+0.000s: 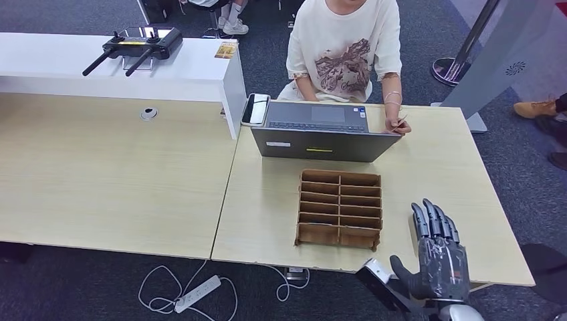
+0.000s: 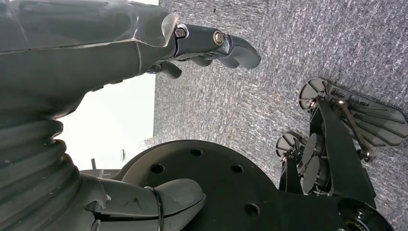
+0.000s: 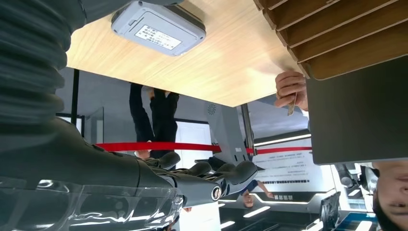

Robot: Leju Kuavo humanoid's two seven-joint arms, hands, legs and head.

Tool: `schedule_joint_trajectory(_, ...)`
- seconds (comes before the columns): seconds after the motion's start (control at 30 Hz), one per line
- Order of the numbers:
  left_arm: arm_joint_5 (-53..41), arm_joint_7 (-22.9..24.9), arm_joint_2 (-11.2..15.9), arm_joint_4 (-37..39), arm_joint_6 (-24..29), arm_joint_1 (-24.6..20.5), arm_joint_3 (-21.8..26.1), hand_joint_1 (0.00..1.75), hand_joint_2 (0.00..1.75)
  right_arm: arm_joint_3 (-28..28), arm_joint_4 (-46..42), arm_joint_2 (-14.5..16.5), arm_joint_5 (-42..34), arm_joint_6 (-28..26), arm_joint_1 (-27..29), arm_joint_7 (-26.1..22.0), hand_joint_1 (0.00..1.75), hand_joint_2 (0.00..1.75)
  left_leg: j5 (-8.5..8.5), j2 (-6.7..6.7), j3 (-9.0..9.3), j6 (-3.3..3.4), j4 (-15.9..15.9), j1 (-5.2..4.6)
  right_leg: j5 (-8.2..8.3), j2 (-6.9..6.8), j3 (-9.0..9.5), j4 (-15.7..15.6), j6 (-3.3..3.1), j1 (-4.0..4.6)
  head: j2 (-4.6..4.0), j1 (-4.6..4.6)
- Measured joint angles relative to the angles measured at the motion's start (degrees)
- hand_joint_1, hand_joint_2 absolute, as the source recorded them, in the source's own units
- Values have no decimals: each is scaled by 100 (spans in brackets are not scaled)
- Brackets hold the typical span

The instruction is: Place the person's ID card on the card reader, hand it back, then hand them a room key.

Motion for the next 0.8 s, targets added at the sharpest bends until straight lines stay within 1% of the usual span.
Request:
schedule_joint_trajectory(0.27, -11, 0, 24, 1, -39, 0, 0, 0, 175, 78, 131, -15, 33, 59, -171, 6, 0, 175, 0, 0, 0, 0, 0, 0, 0, 0, 0, 0, 0, 0, 0, 1)
schedule_joint_trajectory(0.8, -26, 0, 34, 1, -39, -1, 0, 0, 175, 241, 579, -10, 829, 161, -554, 419, 0, 175, 0, 0, -1, 0, 0, 0, 0, 0, 0, 0, 0, 0, 0, 0)
